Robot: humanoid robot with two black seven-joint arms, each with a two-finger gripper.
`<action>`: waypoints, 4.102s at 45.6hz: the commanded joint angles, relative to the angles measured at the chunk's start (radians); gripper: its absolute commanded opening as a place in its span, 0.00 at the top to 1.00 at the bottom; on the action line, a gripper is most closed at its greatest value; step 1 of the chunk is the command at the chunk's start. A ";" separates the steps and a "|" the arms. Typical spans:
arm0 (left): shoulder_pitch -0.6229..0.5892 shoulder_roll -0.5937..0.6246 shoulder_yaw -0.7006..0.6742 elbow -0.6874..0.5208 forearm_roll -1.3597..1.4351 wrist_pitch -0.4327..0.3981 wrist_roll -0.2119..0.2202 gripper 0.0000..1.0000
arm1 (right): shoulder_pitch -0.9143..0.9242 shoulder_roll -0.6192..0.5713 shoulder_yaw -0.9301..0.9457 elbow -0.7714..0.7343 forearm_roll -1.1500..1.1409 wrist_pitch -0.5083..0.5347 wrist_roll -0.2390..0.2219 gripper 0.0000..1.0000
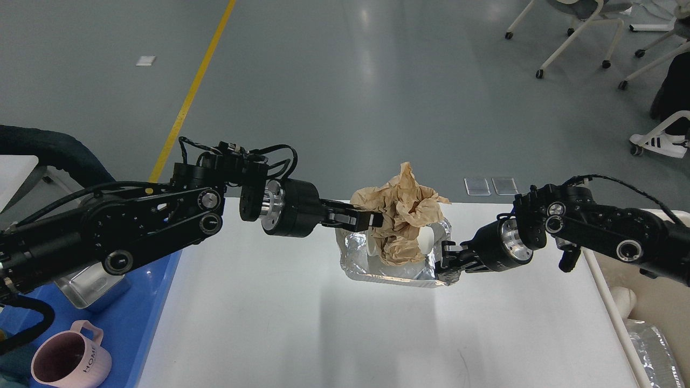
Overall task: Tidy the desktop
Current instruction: 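Lift the brown paper and place it into the foil tray, then press the paper into the tray, then withdraw the left gripper, then carry the foil tray with the right gripper into the white box, then release the foil tray and lower the right arm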
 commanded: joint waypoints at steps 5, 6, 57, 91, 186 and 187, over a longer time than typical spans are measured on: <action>0.007 -0.046 0.006 0.069 0.017 0.008 0.003 0.95 | -0.002 -0.009 0.009 0.003 0.000 0.000 0.001 1.00; 0.008 -0.049 0.006 0.078 0.017 0.012 0.002 0.95 | -0.002 -0.009 0.010 0.002 0.000 0.000 0.001 1.00; 0.074 -0.180 0.019 0.195 -0.004 0.078 0.002 0.03 | -0.006 -0.038 0.038 0.017 0.000 -0.005 0.004 1.00; 0.382 0.381 -0.548 0.055 -0.596 0.069 -0.012 0.03 | -0.048 -0.058 0.113 0.008 0.001 -0.022 0.001 1.00; 0.929 -0.176 -1.293 0.345 -1.093 0.080 -0.010 0.03 | -0.352 -0.216 0.489 -0.433 0.499 -0.538 0.036 0.00; 0.929 -0.176 -1.293 0.345 -1.094 0.080 -0.010 0.03 | -0.336 -0.198 0.487 -0.433 0.491 -0.555 0.036 0.00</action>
